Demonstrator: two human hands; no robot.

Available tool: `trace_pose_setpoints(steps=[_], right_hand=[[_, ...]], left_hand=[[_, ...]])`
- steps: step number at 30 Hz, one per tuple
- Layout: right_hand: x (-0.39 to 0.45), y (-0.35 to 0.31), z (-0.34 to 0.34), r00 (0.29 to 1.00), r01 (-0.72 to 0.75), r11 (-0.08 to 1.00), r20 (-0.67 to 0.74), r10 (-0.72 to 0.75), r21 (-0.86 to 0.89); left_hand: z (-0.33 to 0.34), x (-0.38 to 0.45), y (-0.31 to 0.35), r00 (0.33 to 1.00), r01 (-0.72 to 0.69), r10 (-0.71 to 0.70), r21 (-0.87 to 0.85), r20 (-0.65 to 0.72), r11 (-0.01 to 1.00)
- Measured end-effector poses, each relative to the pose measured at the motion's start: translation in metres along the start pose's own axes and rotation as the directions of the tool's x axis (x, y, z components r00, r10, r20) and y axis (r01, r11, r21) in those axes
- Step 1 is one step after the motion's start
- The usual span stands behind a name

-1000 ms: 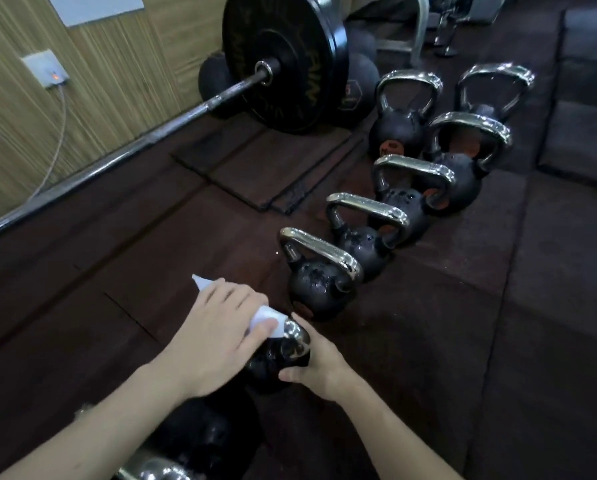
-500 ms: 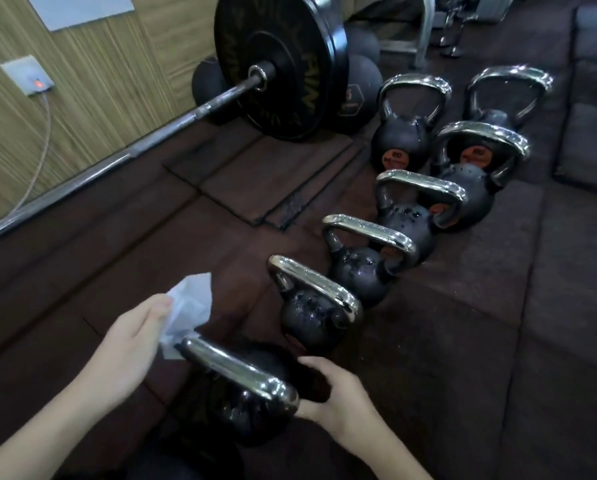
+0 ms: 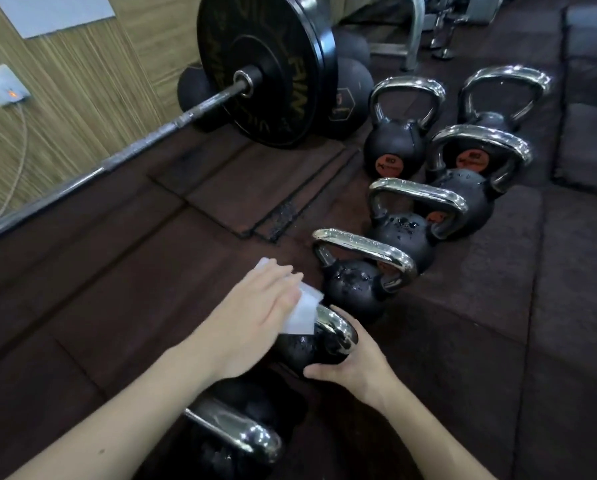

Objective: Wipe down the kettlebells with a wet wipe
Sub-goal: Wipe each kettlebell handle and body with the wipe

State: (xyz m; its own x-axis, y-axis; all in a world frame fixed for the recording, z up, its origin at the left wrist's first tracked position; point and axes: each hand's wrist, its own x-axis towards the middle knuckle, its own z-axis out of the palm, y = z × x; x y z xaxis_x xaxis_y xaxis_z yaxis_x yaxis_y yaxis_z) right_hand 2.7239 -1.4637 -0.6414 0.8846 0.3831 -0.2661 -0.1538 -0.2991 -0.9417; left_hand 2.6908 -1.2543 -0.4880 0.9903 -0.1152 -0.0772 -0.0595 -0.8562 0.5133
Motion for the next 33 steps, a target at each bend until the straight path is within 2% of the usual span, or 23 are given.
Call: trace_pose_setpoints(steps=[2,4,6,9,11,12,14,17,18,20,21,23,25,27,29,30,32,33], right_hand=[[0.004,0.002,0.005,1.000,0.001,1.000,-0.031,-0.001,-0.022],[0.005,0.005,0.005,0.999,-0.010,1.000,-0.047,0.009,-0.014],[0.003,0.006,0.002,0.998,-0.023,0.999,-0.051,0.021,-0.028],[0.002,0.005,0.002,0.997,-0.061,0.998,-0.040,0.060,-0.036],[0.002,0.004,0.004,0.996,-0.070,0.998,-0.063,0.070,0.005],[0.004,0.008,0.005,0.995,-0.061,0.998,-0.078,0.063,0.022],[0.007,0.012,0.008,0.996,-0.031,0.999,-0.083,0.033,0.029],[0.007,0.012,0.007,0.997,-0.002,1.000,-0.076,0.002,-0.007],[0.007,0.013,0.006,0.997,-0.002,1.000,-0.074,0.001,-0.007],[0.008,0.012,0.006,0.997,-0.013,0.999,-0.073,0.010,-0.029],[0.007,0.011,0.005,0.998,-0.023,0.999,-0.067,0.021,-0.027],[0.005,0.010,0.006,0.997,-0.041,0.998,-0.068,0.038,-0.043],[-0.001,0.005,0.005,0.994,-0.039,0.998,-0.107,0.033,-0.056],[-0.002,0.001,0.003,0.996,-0.028,0.997,-0.089,0.021,-0.073],[-0.003,0.001,0.002,0.996,-0.035,0.999,-0.079,0.032,-0.033],[-0.002,0.003,0.003,0.996,-0.027,0.999,-0.083,0.025,-0.017],[0.002,0.004,0.004,0.998,-0.022,0.998,-0.067,0.018,-0.066],[0.002,0.001,0.005,0.998,-0.004,0.998,-0.060,-0.001,-0.067]], left_hand=[[0.004,0.006,0.003,0.995,-0.096,0.096,0.128,0.005,0.987],[0.015,0.012,0.009,0.972,-0.199,0.232,0.380,-0.044,0.904],[0.026,0.016,0.022,0.965,-0.199,0.257,0.480,-0.058,0.854],[0.054,0.015,0.046,0.939,-0.292,0.344,0.510,-0.009,0.809],[0.052,0.017,0.043,0.912,-0.345,0.410,0.504,-0.019,0.792],[0.046,0.021,0.033,0.917,-0.335,0.397,0.488,-0.026,0.806],[0.026,0.029,0.009,0.942,-0.281,0.334,0.476,-0.028,0.833],[0.004,0.037,-0.018,0.992,-0.106,0.126,0.404,-0.024,0.908],[0.004,0.037,-0.021,0.996,-0.081,0.091,0.358,-0.010,0.930],[0.008,0.039,-0.014,0.998,-0.044,0.057,0.368,-0.025,0.929],[0.010,0.039,-0.004,0.997,-0.044,0.070,0.442,-0.043,0.896],[0.023,0.035,0.027,0.981,-0.139,0.191,0.590,-0.027,0.795],[0.050,0.024,0.055,0.979,-0.182,0.200,0.588,0.035,0.788],[0.074,0.019,0.068,0.953,-0.279,0.297,0.565,0.063,0.777],[0.072,0.018,0.056,0.909,-0.371,0.403,0.652,0.109,0.661],[0.060,0.021,0.041,0.892,-0.389,0.443,0.658,0.093,0.644],[0.031,0.026,0.018,0.905,-0.342,0.425,0.623,0.017,0.703],[0.017,0.030,0.008,0.943,-0.246,0.331,0.608,-0.029,0.755]])
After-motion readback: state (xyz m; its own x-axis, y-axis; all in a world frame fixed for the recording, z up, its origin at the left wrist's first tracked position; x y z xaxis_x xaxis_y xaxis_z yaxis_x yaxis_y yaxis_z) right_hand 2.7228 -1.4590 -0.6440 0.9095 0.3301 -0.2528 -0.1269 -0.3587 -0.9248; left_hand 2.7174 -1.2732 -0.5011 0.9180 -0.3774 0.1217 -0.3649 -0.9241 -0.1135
